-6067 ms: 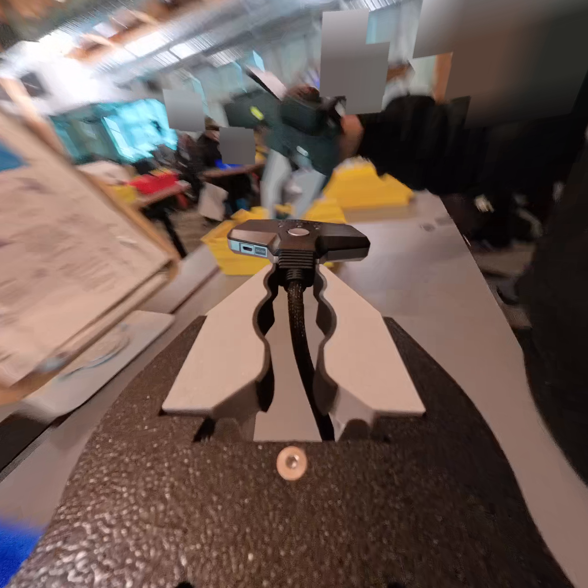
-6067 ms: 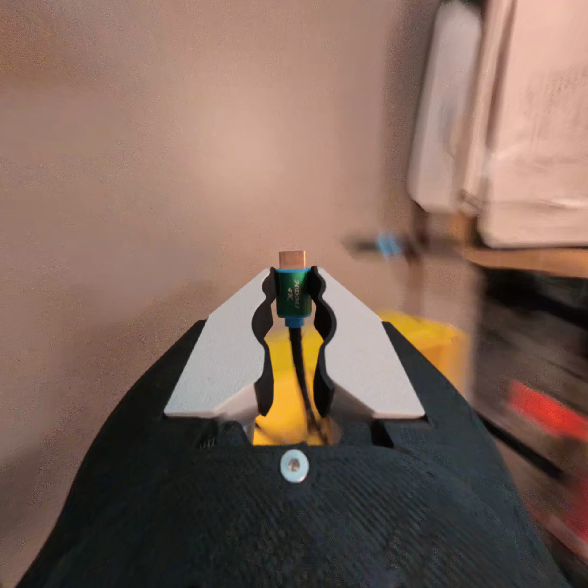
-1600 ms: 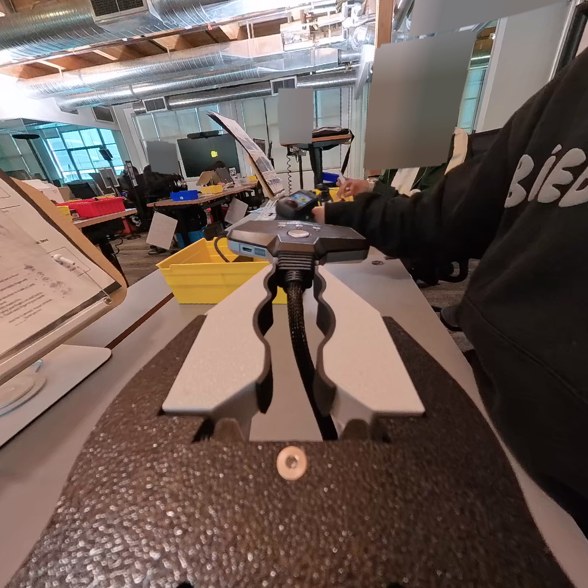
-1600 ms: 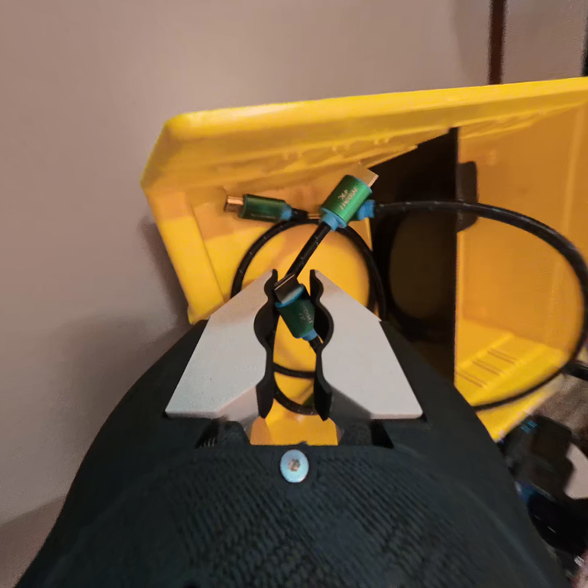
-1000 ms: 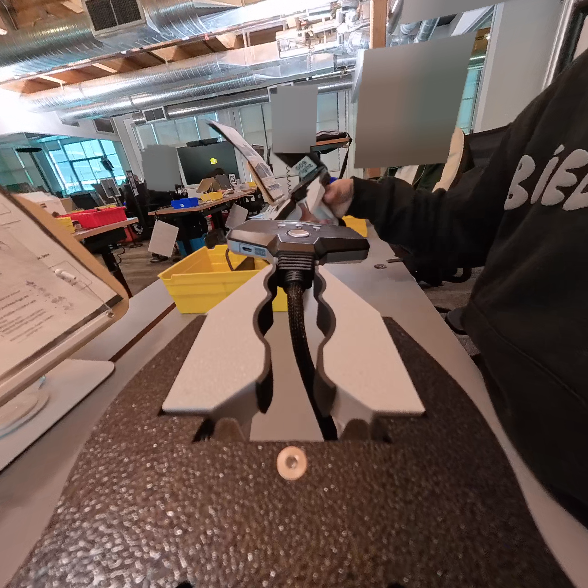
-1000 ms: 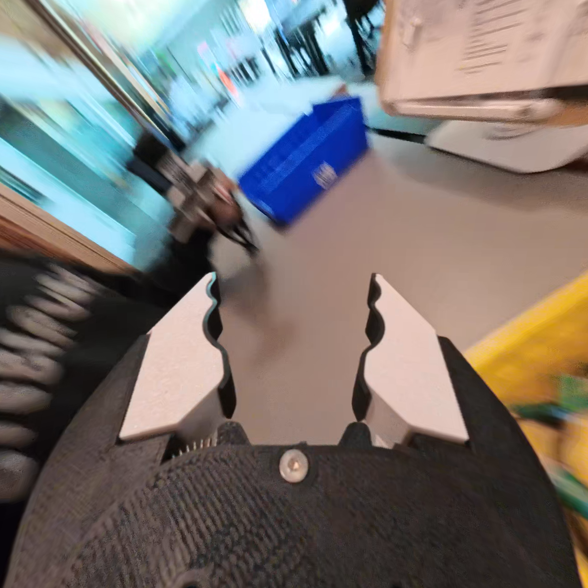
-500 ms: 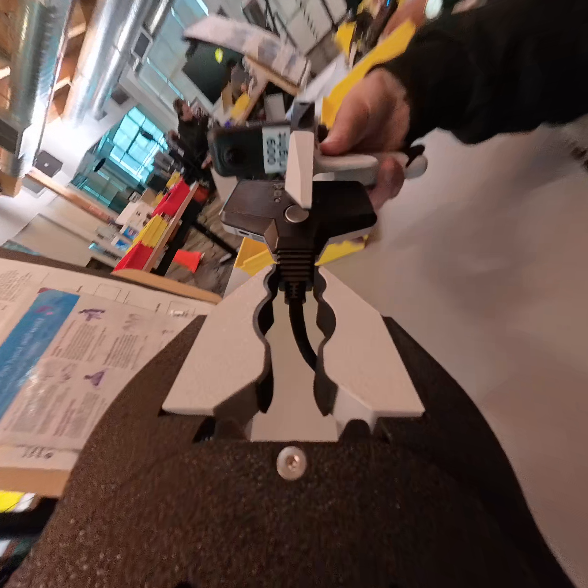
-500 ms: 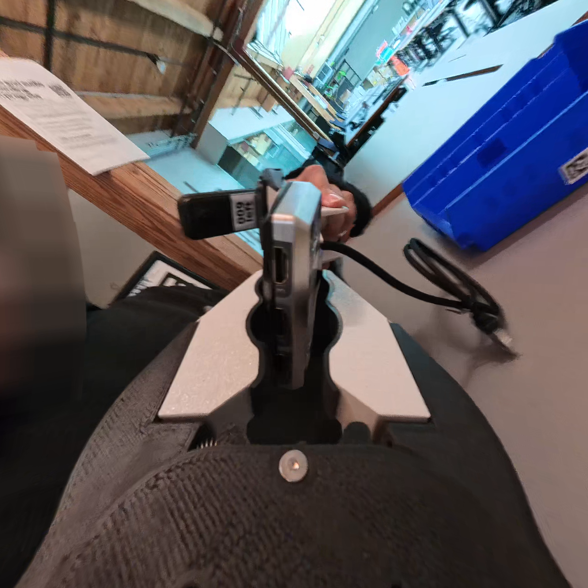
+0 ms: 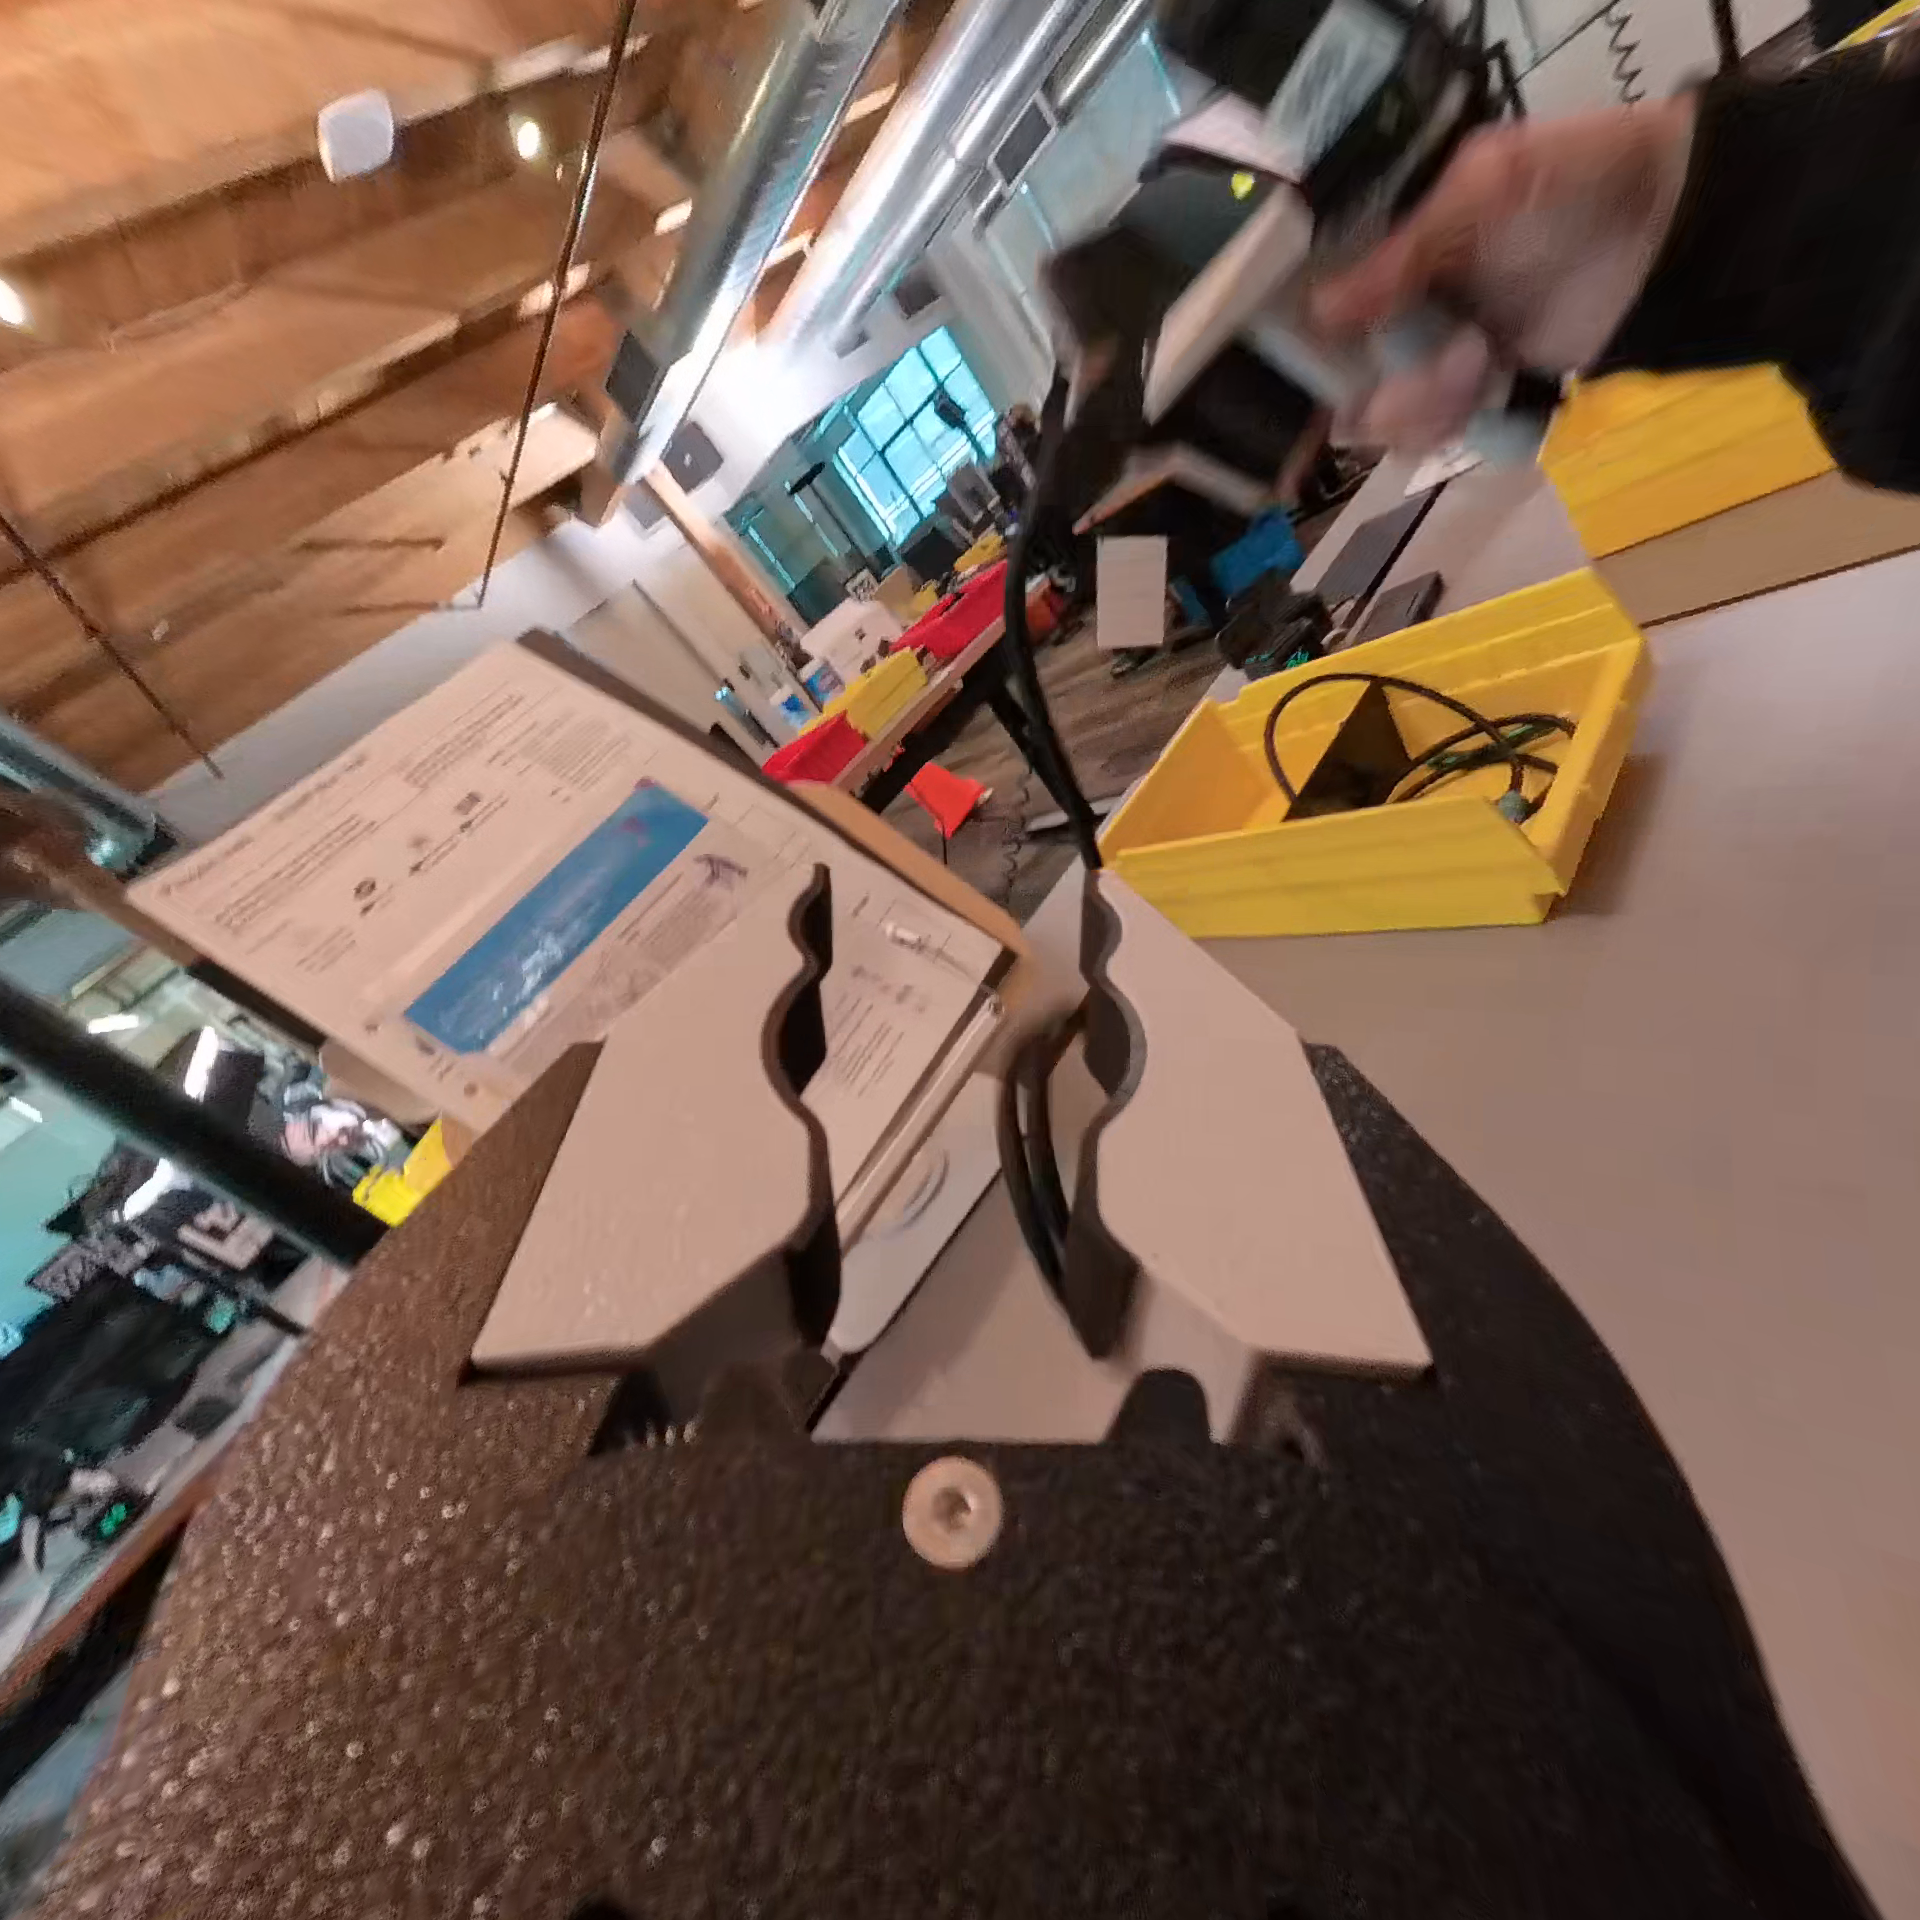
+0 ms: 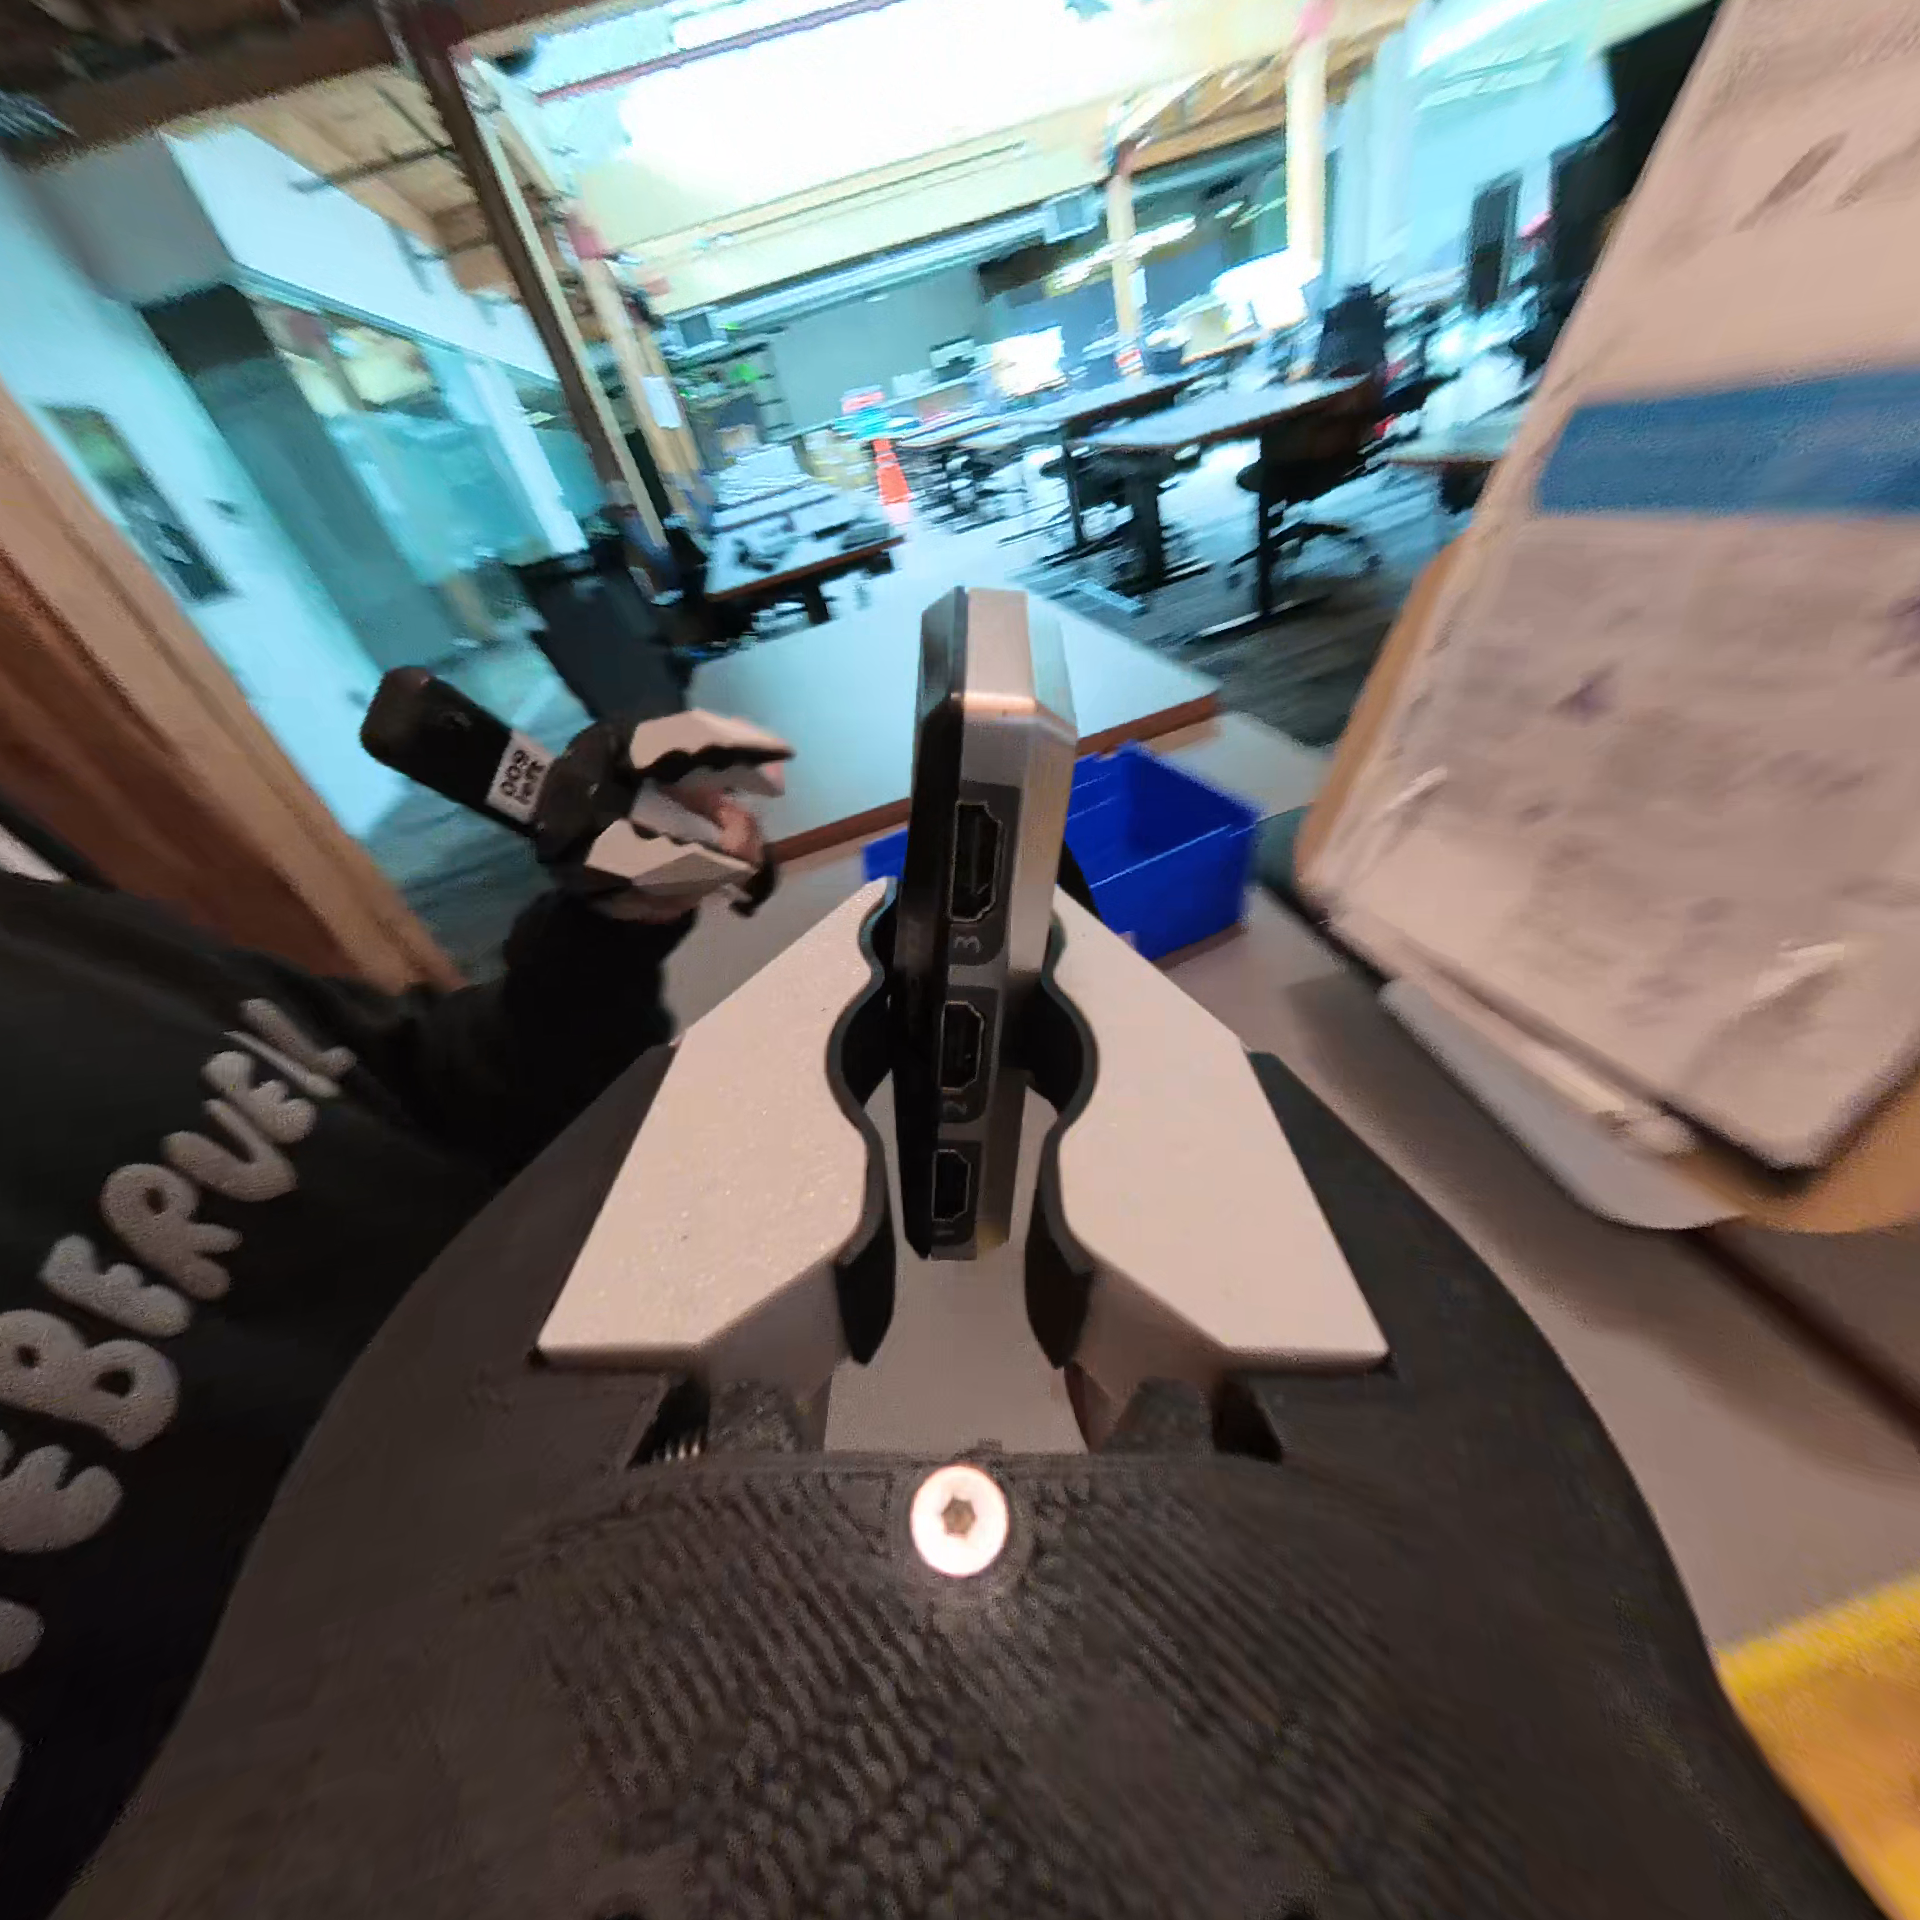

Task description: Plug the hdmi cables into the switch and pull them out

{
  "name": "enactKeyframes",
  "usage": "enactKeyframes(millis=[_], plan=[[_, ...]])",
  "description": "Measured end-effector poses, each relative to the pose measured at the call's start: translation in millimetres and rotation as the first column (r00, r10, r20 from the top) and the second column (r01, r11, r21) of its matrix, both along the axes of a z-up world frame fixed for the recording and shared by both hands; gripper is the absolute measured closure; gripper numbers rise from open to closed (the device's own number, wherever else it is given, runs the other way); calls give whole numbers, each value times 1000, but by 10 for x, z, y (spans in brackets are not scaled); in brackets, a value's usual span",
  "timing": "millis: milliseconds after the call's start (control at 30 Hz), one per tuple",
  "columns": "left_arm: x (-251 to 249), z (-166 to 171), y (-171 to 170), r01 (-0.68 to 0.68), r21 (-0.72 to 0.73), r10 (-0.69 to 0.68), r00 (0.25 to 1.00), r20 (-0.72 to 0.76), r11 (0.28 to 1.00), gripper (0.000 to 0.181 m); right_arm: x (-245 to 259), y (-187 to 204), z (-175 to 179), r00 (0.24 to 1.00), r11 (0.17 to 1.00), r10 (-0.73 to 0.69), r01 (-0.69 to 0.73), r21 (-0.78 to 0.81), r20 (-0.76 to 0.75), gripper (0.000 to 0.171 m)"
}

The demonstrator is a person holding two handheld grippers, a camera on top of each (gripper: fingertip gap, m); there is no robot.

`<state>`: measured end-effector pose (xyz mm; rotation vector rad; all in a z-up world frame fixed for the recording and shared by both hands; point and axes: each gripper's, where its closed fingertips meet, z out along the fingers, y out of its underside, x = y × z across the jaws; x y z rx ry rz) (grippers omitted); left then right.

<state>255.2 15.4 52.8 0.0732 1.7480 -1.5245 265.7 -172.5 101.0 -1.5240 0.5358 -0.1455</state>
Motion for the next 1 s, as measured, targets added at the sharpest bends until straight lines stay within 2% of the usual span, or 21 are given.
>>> enactKeyframes(millis=[133, 267, 400, 500, 667, 733, 767, 833, 900, 967, 1000], plan=[[151, -245, 188, -10, -53, 3, 991, -134, 999, 138, 164, -688, 588, 970, 972, -197, 212, -103, 141, 151], [219, -553, 186, 7, -84, -28, 966, -257, 996, 140, 404, -1348, 636, 932, 881, -331, 361, -307, 145, 151], [229, -783, 160, 26, -50, -40, 949, -311, 998, 142, 626, -1938, 438, 900, 773, -418, 424, -471, 124, 151], [228, -825, 155, 31, -57, -47, 948, -313, 998, 145, 777, -2247, 119, 884, 733, -465, 410, -542, 40, 151], [237, -884, 150, 40, -92, -70, 933, -352, 995, 148, 896, -2484, -536, 835, 707, -531, 341, -619, -146, 151], [239, -925, 140, 47, -87, -76, 927, -368, 995, 149, 909, -2492, -653, 828, 721, -523, 304, -622, -202, 151], [242, -948, 136, 48, -79, -74, 925, -374, 996, 149, 935, -2553, -697, 816, 695, -542, 303, -652, -198, 151], [246, -1002, 124, 52, -55, -69, 921, -384, 997, 149, 1018, -2725, -781, 787, 592, -598, 303, -747, -155, 151], [258, -1051, 104, 55, -35, -65, 918, -392, 998, 149, 1166, -2855, -859, 791, 447, -610, 301, -843, -41, 152], [269, -1094, 69, 62, -27, -68, 912, -406, 998, 149, 1227, -2811, -1080, 889, 279, -456, 174, -944, 29, 151], [267, -1113, 47, 68, -25, -72, 907, -414, 997, 149, 1299, -2790, -1194, 930, 167, -357, 152, -974, 84, 151]])
